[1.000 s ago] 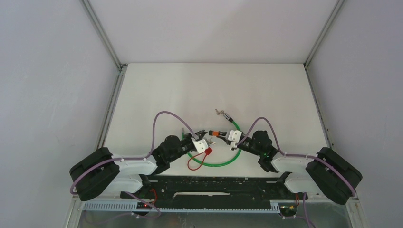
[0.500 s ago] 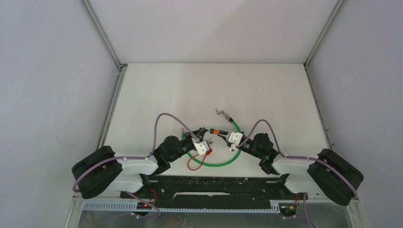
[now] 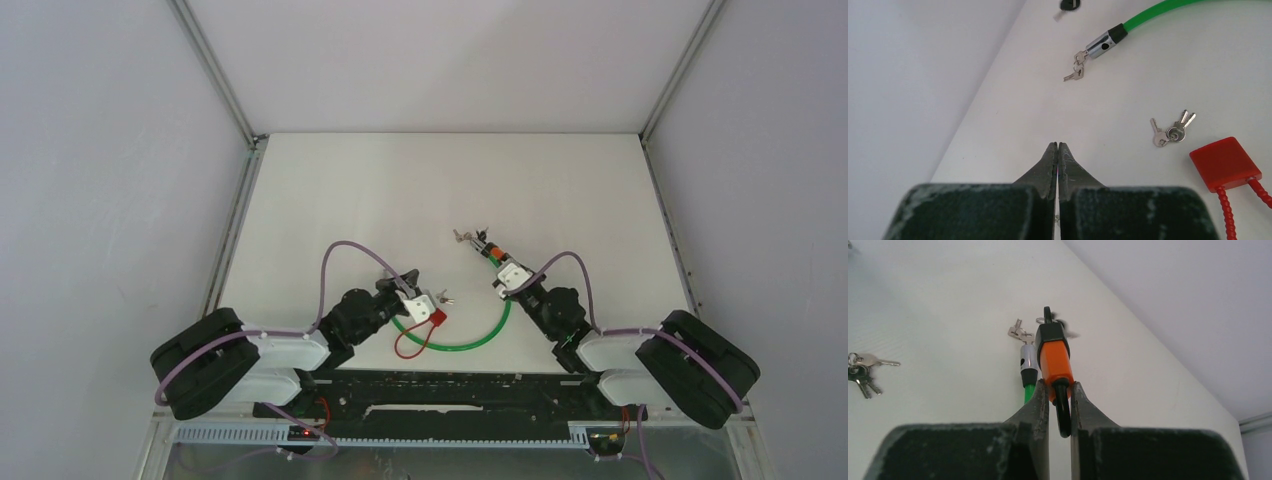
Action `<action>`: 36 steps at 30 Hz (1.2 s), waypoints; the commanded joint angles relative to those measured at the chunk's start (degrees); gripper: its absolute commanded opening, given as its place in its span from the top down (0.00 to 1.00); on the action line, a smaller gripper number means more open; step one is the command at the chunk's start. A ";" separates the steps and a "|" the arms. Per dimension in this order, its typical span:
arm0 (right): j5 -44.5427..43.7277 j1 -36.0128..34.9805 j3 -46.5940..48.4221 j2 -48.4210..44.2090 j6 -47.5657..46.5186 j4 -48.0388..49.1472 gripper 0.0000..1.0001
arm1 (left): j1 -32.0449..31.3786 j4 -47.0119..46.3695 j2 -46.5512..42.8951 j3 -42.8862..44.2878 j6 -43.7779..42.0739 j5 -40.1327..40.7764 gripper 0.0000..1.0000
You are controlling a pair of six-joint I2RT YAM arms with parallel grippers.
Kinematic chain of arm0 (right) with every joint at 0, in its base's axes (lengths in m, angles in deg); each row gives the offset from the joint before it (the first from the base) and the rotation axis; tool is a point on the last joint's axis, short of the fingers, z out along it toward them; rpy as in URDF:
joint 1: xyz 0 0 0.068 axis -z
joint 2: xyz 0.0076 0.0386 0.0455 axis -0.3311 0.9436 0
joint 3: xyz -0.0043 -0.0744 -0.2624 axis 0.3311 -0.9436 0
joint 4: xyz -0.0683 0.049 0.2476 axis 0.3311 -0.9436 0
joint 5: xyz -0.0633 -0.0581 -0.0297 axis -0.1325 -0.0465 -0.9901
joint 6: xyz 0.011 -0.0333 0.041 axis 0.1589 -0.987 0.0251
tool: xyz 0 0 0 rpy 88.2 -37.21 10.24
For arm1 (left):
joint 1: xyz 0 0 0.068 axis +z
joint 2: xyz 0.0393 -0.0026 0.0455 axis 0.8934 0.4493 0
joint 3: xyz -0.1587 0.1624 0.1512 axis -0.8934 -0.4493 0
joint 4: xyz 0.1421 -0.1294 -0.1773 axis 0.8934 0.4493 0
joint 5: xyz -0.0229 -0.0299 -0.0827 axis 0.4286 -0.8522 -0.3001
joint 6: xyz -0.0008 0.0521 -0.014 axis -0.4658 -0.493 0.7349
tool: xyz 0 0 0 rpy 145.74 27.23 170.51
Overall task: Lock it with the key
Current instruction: Lock the lock.
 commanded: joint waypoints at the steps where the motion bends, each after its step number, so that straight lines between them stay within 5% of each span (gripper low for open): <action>1: 0.00 -0.03 -0.74 0.28 -0.94 12.70 1.00 | 0.13 -2.39 -0.54 -0.38 -1.15 1.71 1.00; 7: 21.31 3.83 -0.71 0.58 1.82 13.01 1.00 | 0.13 -8.05 0.12 -0.91 1.39 1.74 0.98; 12: 36.61 5.64 0.23 2.85 2.22 14.67 1.00 | 0.08 -13.89 -0.60 -3.23 1.81 -1.10 0.64; 16: 44.64 6.26 1.02 4.02 1.81 15.03 1.00 | 0.12 -16.26 -0.97 -4.27 1.95 -6.43 0.58; 23: 46.99 6.30 1.85 4.45 0.95 13.43 1.00 | 0.12 -12.14 -0.60 -3.23 0.65 -19.33 0.56; 36: 49.41 3.50 5.06 1.87 -5.64 0.27 1.00 | 0.09 -4.65 -1.34 -0.88 0.05 -23.34 0.57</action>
